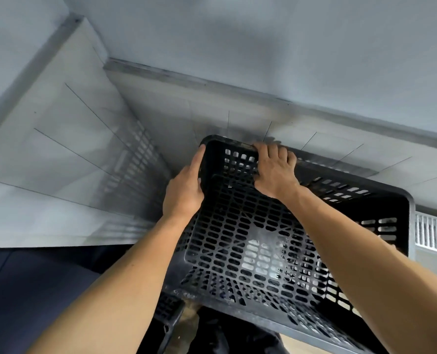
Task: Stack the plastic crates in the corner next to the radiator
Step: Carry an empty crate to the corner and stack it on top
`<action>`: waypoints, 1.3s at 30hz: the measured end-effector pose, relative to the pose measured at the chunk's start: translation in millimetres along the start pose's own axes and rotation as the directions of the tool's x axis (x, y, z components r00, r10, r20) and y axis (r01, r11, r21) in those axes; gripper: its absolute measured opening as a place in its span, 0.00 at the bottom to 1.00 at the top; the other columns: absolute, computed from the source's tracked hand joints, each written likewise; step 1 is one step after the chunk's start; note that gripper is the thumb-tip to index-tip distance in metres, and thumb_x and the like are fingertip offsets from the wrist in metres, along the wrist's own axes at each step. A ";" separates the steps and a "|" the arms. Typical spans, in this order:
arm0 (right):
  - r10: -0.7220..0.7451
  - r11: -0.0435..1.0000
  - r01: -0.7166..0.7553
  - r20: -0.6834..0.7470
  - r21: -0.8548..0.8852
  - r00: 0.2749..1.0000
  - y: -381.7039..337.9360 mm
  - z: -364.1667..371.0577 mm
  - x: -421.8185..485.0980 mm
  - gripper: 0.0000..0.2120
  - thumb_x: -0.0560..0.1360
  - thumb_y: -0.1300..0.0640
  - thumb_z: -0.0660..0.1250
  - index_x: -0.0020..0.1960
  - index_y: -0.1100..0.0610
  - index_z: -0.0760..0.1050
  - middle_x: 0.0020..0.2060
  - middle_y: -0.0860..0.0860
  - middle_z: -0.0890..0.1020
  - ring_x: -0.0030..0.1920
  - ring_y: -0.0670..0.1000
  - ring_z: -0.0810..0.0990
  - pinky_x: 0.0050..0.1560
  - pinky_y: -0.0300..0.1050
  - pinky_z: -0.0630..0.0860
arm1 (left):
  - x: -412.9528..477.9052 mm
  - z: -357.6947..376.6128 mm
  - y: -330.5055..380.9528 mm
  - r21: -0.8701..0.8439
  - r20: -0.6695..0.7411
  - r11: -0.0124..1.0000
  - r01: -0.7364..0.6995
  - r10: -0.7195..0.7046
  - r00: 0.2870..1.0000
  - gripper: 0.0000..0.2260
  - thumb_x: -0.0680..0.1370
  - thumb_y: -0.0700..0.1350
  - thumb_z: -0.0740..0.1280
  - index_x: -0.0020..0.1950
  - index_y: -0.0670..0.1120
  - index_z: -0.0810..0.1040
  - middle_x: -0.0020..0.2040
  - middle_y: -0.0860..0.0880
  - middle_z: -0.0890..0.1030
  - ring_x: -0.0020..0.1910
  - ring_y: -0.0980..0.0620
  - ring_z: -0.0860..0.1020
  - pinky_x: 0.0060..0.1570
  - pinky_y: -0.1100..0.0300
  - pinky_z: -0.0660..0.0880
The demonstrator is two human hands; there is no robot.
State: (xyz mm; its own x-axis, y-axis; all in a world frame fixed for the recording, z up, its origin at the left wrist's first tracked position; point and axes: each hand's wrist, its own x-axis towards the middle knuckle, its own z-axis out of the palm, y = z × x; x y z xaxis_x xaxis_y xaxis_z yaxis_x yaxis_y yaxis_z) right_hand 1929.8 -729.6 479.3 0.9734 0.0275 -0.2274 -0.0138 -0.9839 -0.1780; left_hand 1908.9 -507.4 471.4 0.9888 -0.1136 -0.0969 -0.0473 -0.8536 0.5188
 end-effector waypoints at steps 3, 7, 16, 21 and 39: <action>0.002 0.999 -0.003 0.050 0.038 0.999 2.0 -4.1 2.3 0.42 0.68 0.55 0.69 0.76 0.51 0.52 0.66 0.56 0.65 0.67 0.60 0.63 0.71 0.59 0.54 | 1.1 -0.6 1.5 -0.003 0.016 1.000 -0.005 0.005 1.000 0.42 0.77 0.36 0.65 0.77 0.66 0.43 0.50 0.49 0.79 0.39 0.50 0.80 0.42 0.48 0.81; -0.025 0.998 0.018 0.111 0.065 0.993 5.2 -8.4 -5.7 0.50 0.67 0.41 0.74 0.79 0.49 0.47 0.72 0.57 0.62 0.73 0.62 0.59 0.74 0.61 0.50 | -4.0 -2.8 -0.9 -0.026 0.031 1.000 0.008 -0.007 0.999 0.40 0.78 0.40 0.64 0.77 0.67 0.43 0.39 0.52 0.78 0.33 0.53 0.78 0.34 0.53 0.79; -0.021 0.997 0.015 0.087 0.078 0.996 4.4 -10.1 -9.2 0.52 0.67 0.41 0.74 0.79 0.48 0.45 0.74 0.57 0.59 0.75 0.61 0.55 0.74 0.60 0.47 | -2.1 -2.3 -1.4 0.000 0.042 1.000 0.021 -0.021 0.999 0.39 0.78 0.38 0.63 0.77 0.65 0.45 0.32 0.51 0.77 0.28 0.53 0.76 0.29 0.52 0.78; -0.013 0.998 0.010 0.057 0.058 0.998 5.5 -5.2 -5.9 0.52 0.66 0.41 0.74 0.79 0.47 0.46 0.72 0.56 0.62 0.73 0.60 0.58 0.74 0.60 0.48 | 2.7 -0.3 -2.8 0.007 0.047 1.000 0.007 -0.008 0.999 0.40 0.77 0.39 0.64 0.77 0.65 0.44 0.32 0.51 0.76 0.28 0.53 0.76 0.31 0.50 0.78; -0.049 0.997 0.048 0.024 0.053 0.999 10.5 -10.5 -36.5 0.51 0.70 0.42 0.71 0.80 0.50 0.41 0.79 0.56 0.50 0.79 0.57 0.45 0.77 0.56 0.44 | -1.1 0.3 -2.3 0.061 -0.030 0.997 -0.043 0.045 0.999 0.33 0.79 0.52 0.62 0.78 0.61 0.46 0.53 0.47 0.77 0.33 0.52 0.77 0.32 0.54 0.78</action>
State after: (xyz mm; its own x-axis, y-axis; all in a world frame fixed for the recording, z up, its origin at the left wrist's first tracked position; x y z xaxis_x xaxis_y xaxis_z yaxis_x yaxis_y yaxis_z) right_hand 1896.5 -742.8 495.8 0.9672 0.0800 -0.2412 0.0208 -0.9708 -0.2389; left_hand 1907.9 -505.5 470.1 0.9894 -0.1368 -0.0478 -0.0987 -0.8774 0.4695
